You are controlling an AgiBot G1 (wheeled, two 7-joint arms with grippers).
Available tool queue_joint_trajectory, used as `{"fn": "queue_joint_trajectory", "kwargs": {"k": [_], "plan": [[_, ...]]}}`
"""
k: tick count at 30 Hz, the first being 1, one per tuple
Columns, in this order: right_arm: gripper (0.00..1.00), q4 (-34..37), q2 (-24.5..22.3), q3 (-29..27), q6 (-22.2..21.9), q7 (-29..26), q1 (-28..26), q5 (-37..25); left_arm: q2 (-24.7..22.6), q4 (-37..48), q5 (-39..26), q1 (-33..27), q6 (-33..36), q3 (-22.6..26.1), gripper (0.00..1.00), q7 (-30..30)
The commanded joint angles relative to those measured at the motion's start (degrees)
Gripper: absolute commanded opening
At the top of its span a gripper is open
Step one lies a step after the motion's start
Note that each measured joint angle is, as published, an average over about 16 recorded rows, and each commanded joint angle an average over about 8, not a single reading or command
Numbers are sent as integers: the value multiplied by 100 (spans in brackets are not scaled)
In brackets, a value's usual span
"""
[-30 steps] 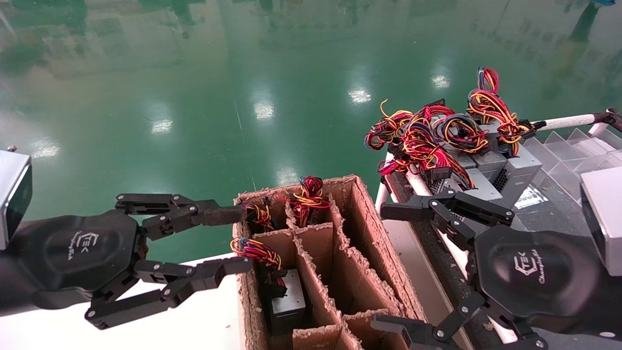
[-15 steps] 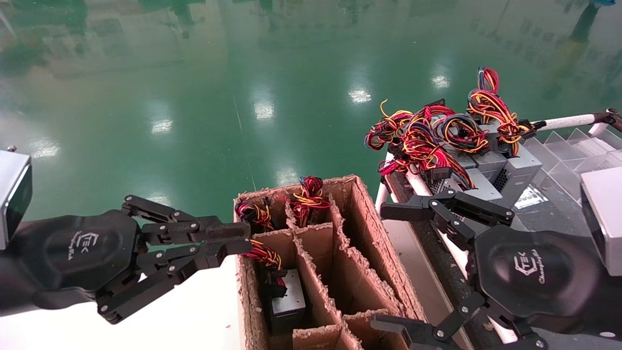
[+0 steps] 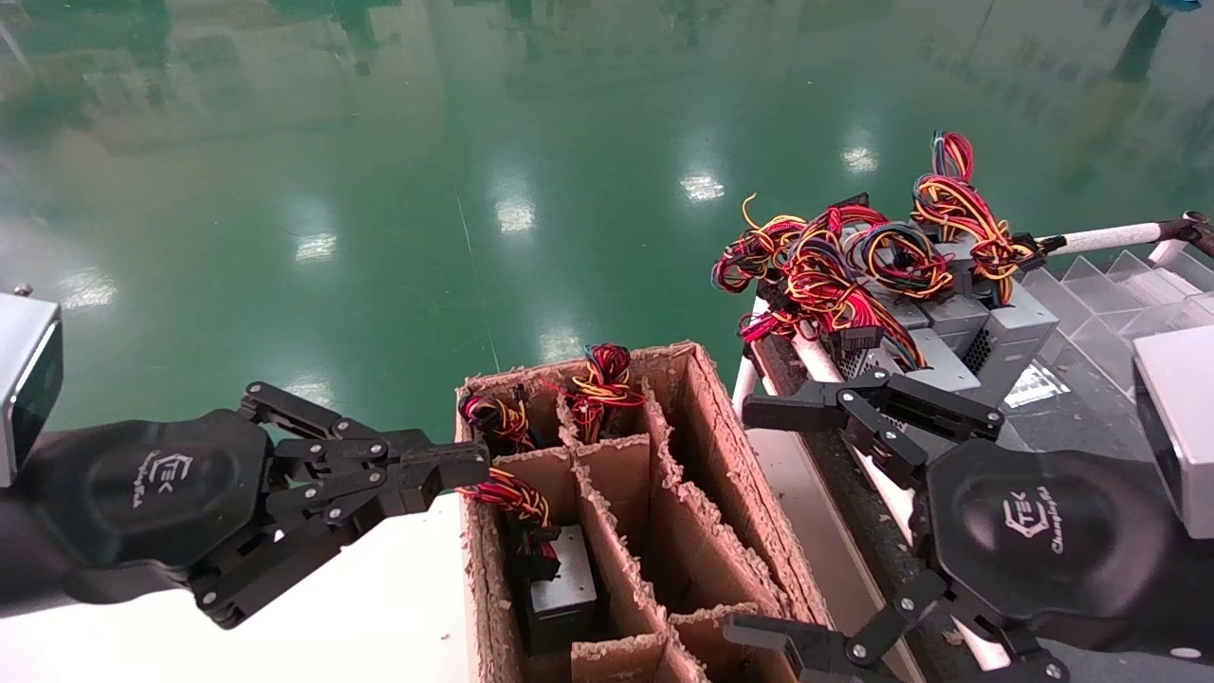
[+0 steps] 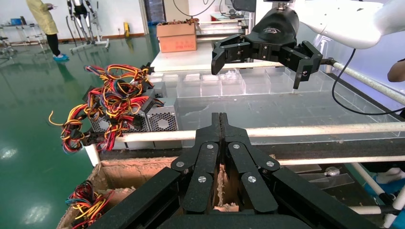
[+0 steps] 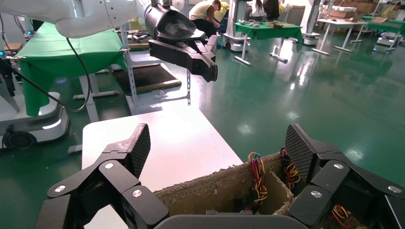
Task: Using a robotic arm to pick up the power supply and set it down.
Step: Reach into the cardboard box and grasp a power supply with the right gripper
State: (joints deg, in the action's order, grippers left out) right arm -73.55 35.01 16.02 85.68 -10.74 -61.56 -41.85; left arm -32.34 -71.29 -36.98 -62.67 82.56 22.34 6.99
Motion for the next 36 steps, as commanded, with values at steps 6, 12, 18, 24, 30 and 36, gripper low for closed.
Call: {"fn": "queue_joint_trajectory", "kwargs": {"k": [6,12,18,24,30,36], "plan": [[100,0,0,0,0,0,0,0,0,0,0,0,0,0,100,0],[100,0,0,0,0,0,0,0,0,0,0,0,0,0,100,0],[100,0,0,0,0,0,0,0,0,0,0,0,0,0,100,0],[100,0,0,0,0,0,0,0,0,0,0,0,0,0,100,0],[100,0,0,0,0,0,0,0,0,0,0,0,0,0,100,0],[100,0,0,0,0,0,0,0,0,0,0,0,0,0,100,0]]}}
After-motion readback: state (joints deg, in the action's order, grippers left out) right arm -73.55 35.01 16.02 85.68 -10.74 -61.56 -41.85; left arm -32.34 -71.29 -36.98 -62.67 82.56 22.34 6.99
